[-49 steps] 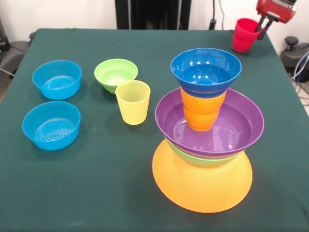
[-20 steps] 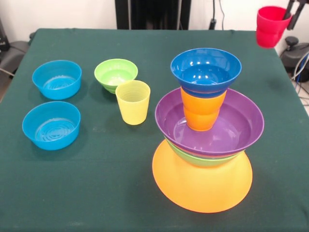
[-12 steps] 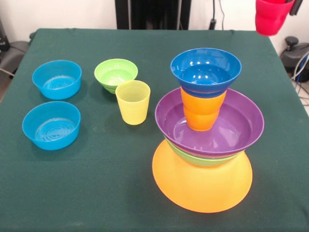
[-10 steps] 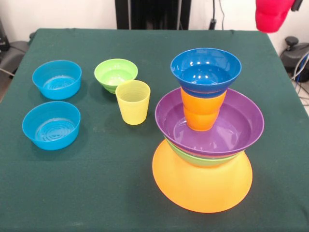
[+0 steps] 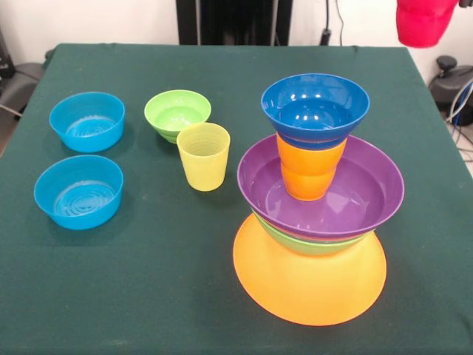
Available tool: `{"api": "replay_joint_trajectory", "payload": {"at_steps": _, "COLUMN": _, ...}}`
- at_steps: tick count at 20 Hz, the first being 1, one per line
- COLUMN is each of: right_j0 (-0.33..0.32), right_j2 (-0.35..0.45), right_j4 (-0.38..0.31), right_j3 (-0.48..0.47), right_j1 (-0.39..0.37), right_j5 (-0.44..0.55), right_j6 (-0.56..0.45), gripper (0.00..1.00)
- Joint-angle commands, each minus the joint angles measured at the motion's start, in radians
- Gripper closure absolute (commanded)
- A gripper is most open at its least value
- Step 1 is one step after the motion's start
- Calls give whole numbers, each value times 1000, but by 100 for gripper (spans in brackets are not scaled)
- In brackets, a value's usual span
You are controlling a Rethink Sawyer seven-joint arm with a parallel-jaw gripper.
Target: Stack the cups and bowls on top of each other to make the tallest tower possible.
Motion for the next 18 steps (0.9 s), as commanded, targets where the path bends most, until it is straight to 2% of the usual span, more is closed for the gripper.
{"api": "replay_joint_trajectory", "payload": {"at_steps": 1, "right_j0": -68, "right_j2": 172, "right_j4": -122, "right_j3": -89, "right_j1": 47, "right_j5": 121, "right_j6": -305, "gripper": 100}}
{"api": "replay_joint_trajectory", "payload": {"at_steps": 8, "right_j0": -138, "right_j2": 231, "right_j4": -162, "right_j3": -177, "right_j1": 50, "right_j5": 194, "right_j6": -353, "gripper": 100}}
{"api": "replay_joint_trajectory", "payload": {"at_steps": 18, "right_j0": -226, "right_j2": 297, "right_j4": -220, "right_j3": -249, "right_j1": 63, "right_j5": 230, "right_j6": -408, "gripper": 100}}
